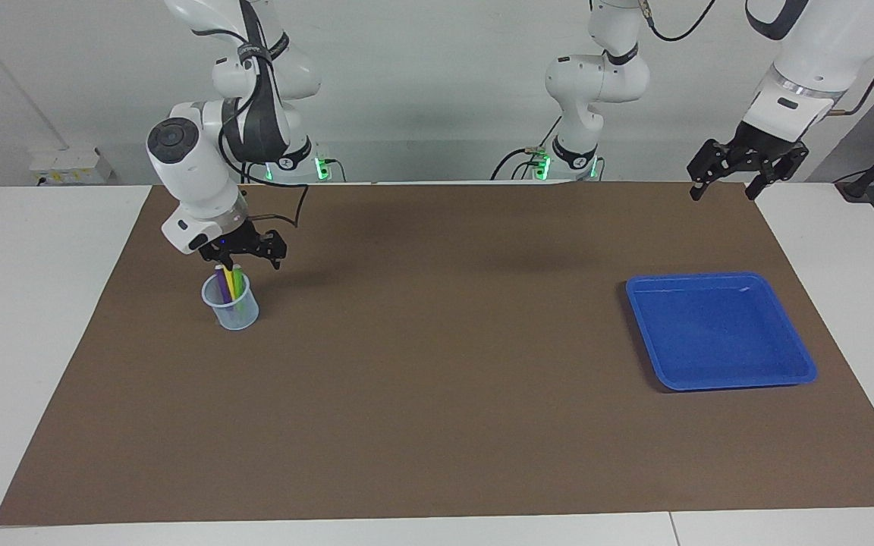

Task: Right arm passes pens to left for tray arrangement
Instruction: 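Reach the right gripper down into the white cup of pens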

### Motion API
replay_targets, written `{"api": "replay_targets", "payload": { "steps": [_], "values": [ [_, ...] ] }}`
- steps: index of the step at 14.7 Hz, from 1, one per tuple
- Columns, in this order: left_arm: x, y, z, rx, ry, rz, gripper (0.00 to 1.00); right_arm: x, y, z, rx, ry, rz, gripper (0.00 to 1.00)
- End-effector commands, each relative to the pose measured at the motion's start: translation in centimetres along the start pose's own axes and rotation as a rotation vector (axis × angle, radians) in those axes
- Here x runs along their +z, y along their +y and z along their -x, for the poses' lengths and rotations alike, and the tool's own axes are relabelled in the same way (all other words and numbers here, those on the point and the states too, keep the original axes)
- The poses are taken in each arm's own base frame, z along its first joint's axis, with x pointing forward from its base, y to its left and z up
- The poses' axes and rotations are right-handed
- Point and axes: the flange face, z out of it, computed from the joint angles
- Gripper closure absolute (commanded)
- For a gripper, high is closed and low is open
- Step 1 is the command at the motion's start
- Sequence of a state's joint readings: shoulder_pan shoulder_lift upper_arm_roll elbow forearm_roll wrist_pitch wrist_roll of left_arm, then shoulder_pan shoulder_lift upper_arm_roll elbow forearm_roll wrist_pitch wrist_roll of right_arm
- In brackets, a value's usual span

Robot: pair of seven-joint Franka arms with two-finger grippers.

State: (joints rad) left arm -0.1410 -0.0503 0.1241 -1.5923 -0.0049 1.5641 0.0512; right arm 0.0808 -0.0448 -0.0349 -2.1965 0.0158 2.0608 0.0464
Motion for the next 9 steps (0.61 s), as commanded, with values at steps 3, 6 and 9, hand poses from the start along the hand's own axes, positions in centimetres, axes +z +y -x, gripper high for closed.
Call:
{"api": "replay_targets", "payload": {
  "steps": [3,6,9],
  "values": [
    [0.1,-0.1,0.2,-0.005,0.004,-0.021,0.00,1.1,0.4,0.5,0.020,-0.012,-0.011,0.00],
    [0.1,-0.1,0.2,-0.007,0.004,-0.021,0.00,1.1,0.8,0.5,0.005,-0.012,-0.012,0.00],
    [0.1,-0.1,0.2,-0.007,0.004,-0.021,0.00,1.2,2.2,0.5,-0.032,-0.013,-0.016,0.00]
  ]
}}
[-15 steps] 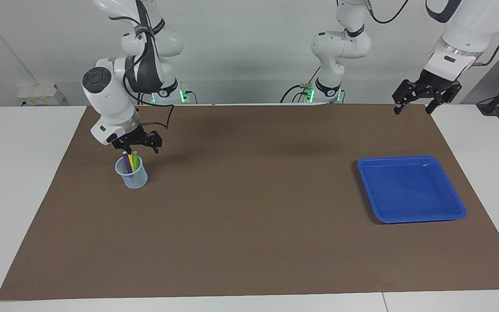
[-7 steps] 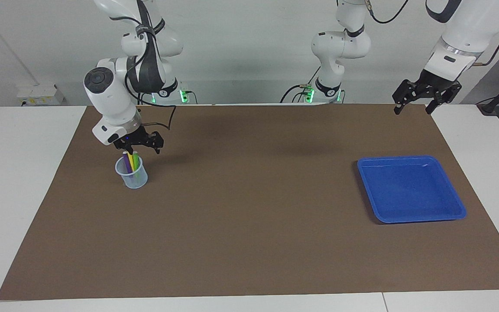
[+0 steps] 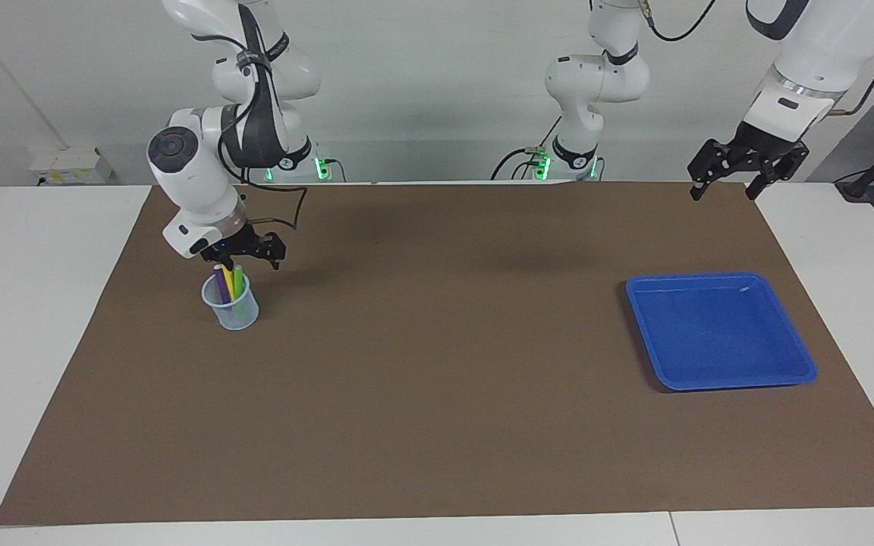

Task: Right arm passes pens to left for tray arrangement
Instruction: 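Reach the right gripper down into the white cup of pens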

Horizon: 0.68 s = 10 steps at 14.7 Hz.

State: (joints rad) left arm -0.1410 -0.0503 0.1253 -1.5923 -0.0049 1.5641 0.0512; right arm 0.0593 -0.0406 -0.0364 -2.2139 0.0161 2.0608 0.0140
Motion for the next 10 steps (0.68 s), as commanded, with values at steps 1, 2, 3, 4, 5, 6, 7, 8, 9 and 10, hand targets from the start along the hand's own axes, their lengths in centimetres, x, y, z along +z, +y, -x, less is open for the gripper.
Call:
{"api": "replay_targets", "payload": {
  "steps": [1,2,3,4,5,6,7,8,9,10],
  "values": [
    [0.06,0.02,0.20,-0.004,0.004,-0.021,0.00,0.17,1.18,0.25,-0.026,0.010,-0.014,0.05],
    [0.06,-0.07,0.21,-0.006,0.004,-0.021,0.00,0.17,1.18,0.25,-0.034,0.010,-0.014,0.11],
    [0.06,-0.07,0.21,-0.006,0.004,-0.021,0.00,0.17,1.10,0.25,-0.040,0.010,-0.014,0.15],
    [0.06,-0.07,0.21,-0.006,0.004,-0.021,0.00,0.17,1.18,0.25,-0.039,0.010,-0.014,0.19],
    [0.13,-0.07,0.21,-0.006,0.003,-0.021,0.00,0.17,1.10,0.25,-0.040,0.010,-0.014,0.22],
    [0.05,-0.07,0.25,-0.006,0.004,-0.021,0.00,0.25,1.10,0.23,-0.040,0.009,-0.014,0.28],
    [-0.04,-0.07,0.23,-0.006,0.007,-0.021,0.00,0.18,1.18,0.20,-0.039,0.010,-0.014,0.35],
    [0.05,-0.07,0.25,-0.006,0.004,-0.021,0.00,0.11,1.18,0.16,-0.040,0.012,-0.014,0.38],
    [0.03,-0.07,0.24,-0.006,0.006,-0.021,0.00,0.04,1.26,0.08,-0.039,0.013,-0.013,0.38],
    [0.03,-0.07,0.24,-0.006,0.006,-0.021,0.00,-0.03,1.33,0.00,-0.048,0.015,-0.014,0.44]
  ]
}}
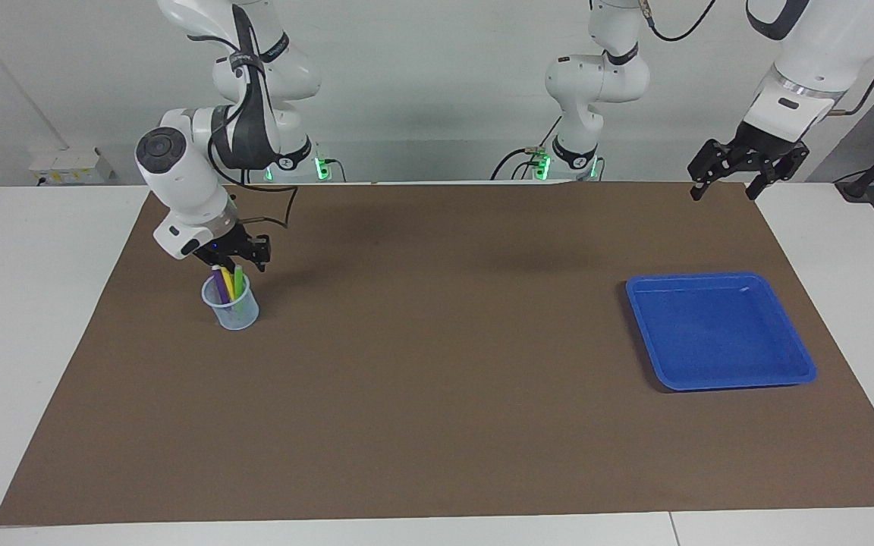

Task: Right arm passes pens to left for tray arrangement
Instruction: 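Reach the right gripper down into the white cup of pens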

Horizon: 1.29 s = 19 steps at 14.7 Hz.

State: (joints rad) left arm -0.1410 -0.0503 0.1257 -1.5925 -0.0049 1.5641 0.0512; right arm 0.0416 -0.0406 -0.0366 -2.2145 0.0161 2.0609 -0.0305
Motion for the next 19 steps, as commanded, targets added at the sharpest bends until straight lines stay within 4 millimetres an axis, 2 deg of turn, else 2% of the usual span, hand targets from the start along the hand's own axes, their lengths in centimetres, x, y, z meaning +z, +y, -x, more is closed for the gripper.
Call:
{"api": "replay_targets", "payload": {
  "steps": [1,5,12,14,19],
  "values": [
    [0.03,-0.05,0.24,-0.005,0.006,-0.021,0.00,-0.12,0.82,-0.01,-0.033,0.017,-0.011,0.50],
    [-0.06,-0.05,0.28,-0.005,0.008,-0.021,0.00,-0.07,1.22,-0.09,-0.060,0.019,-0.011,0.67],
    [-0.06,-0.05,0.28,-0.005,0.008,-0.021,0.00,-0.35,1.58,-0.70,-0.101,0.064,-0.005,0.66],
    [-0.06,-0.05,0.28,-0.005,0.008,-0.021,0.00,-0.44,1.60,-0.84,-0.100,0.079,-0.003,0.60],
    [-0.06,-0.05,0.28,-0.005,0.008,-0.021,0.00,-0.08,1.58,-0.51,-0.100,0.070,-0.004,0.60]
  ]
}}
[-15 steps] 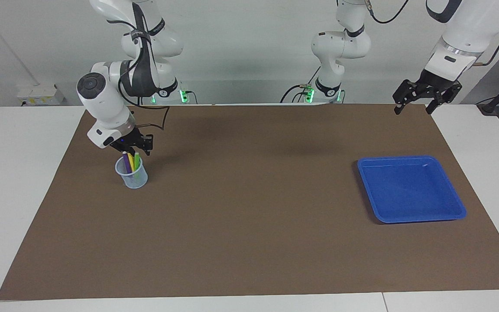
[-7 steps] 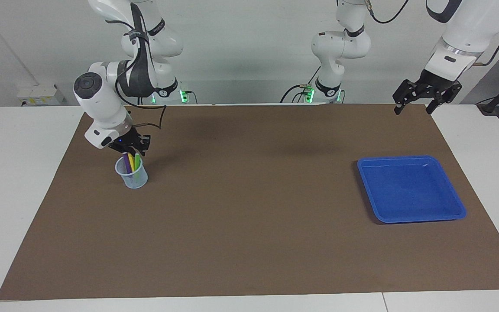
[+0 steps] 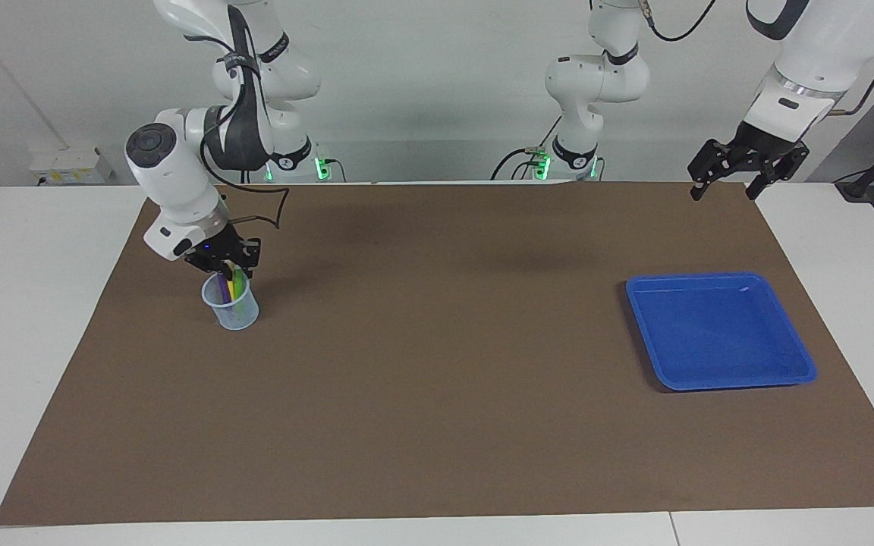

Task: Right arm passes pens to left for tray arrangement
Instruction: 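Reach the right gripper down into the white cup of pens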

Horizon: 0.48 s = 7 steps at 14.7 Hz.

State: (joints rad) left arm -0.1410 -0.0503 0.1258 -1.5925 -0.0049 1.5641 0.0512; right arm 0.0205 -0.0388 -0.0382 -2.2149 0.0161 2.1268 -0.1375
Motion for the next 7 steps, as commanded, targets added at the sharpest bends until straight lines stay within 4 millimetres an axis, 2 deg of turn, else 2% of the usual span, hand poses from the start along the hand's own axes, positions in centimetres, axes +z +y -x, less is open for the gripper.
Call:
{"api": "replay_targets", "payload": {
  "steps": [1,4,7],
  "values": [
    [-0.06,-0.05,0.28,-0.005,0.008,-0.021,0.00,0.55,0.36,0.33,-0.016,0.003,-0.008,0.60],
    [-0.06,-0.05,0.28,-0.005,0.008,-0.021,0.00,1.06,0.69,0.87,-0.006,-0.007,-0.010,0.61],
    [-0.06,-0.05,0.28,-0.005,0.008,-0.021,0.00,0.85,0.80,0.61,-0.009,0.005,-0.008,0.73]
  ]
}}
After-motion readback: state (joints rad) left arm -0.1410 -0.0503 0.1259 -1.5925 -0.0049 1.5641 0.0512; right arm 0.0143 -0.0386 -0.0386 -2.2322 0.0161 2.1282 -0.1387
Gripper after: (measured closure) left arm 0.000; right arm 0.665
